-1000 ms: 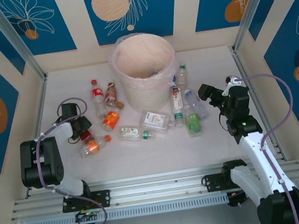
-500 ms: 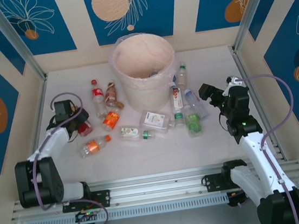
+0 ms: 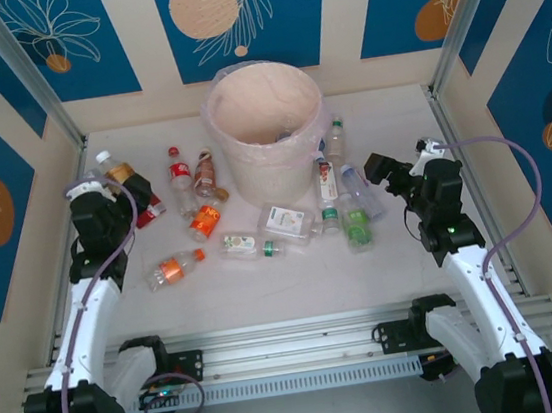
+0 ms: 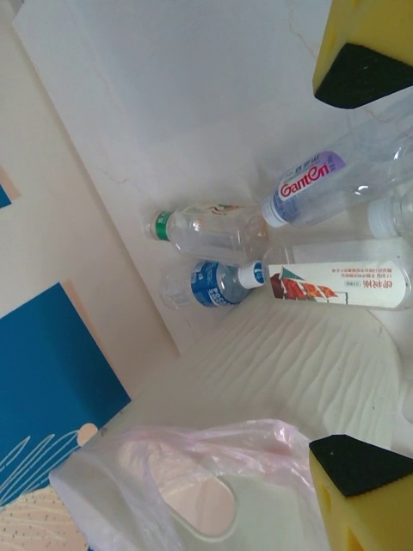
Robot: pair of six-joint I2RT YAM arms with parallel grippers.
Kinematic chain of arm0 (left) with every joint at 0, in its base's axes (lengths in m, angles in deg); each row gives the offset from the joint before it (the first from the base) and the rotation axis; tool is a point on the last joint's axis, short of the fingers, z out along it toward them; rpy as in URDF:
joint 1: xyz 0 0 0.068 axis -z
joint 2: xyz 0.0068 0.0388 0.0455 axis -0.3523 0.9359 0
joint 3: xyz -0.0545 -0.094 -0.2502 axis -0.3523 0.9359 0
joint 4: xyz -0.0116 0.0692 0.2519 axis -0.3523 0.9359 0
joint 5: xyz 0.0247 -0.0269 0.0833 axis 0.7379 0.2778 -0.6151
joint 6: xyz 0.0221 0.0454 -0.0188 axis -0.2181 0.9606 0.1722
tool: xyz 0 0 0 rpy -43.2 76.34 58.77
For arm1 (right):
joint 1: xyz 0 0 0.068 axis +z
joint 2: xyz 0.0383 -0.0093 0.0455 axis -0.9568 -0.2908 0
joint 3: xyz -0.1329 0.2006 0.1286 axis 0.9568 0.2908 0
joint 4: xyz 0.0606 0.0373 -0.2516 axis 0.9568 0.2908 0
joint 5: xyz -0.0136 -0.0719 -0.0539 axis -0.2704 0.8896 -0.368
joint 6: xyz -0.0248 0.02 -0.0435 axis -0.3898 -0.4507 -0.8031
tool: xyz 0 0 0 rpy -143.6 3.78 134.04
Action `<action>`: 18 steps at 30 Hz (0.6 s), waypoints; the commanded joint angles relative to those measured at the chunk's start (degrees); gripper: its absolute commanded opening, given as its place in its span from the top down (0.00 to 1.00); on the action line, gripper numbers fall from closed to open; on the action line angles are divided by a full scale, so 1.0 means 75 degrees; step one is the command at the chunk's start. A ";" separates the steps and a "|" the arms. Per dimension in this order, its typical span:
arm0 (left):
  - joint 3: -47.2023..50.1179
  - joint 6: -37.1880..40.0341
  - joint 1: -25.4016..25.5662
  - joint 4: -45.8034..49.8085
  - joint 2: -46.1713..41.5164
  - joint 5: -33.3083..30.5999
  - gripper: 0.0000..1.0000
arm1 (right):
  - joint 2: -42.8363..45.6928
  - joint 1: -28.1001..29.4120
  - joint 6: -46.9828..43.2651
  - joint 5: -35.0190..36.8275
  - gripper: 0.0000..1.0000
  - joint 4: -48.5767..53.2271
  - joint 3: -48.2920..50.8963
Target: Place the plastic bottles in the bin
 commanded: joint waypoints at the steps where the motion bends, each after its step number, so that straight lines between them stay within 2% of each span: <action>1: -0.0069 -0.0215 0.0115 -0.1299 -0.0173 0.0947 1.00 | -0.0007 0.0037 0.0022 -0.0427 0.00 -0.0296 0.0031; 4: -0.0333 -0.0173 0.0443 -0.1916 -0.0149 0.1337 1.00 | -0.0029 0.0026 0.0007 -0.0568 0.00 -0.0234 -0.0023; 7: -0.0497 0.0218 0.1018 -0.2469 -0.0172 0.1336 1.00 | -0.0016 0.0052 0.0061 -0.0539 0.00 -0.0139 -0.0066; 12: -0.1011 0.0717 0.1992 -0.2608 0.0091 0.1280 1.00 | -0.0009 0.0055 0.0127 -0.0336 0.00 0.0061 -0.0128; 18: -0.1912 0.0632 0.2621 -0.2655 0.0701 0.0959 1.00 | -0.0022 0.0068 0.0051 -0.0301 0.00 0.0083 -0.0250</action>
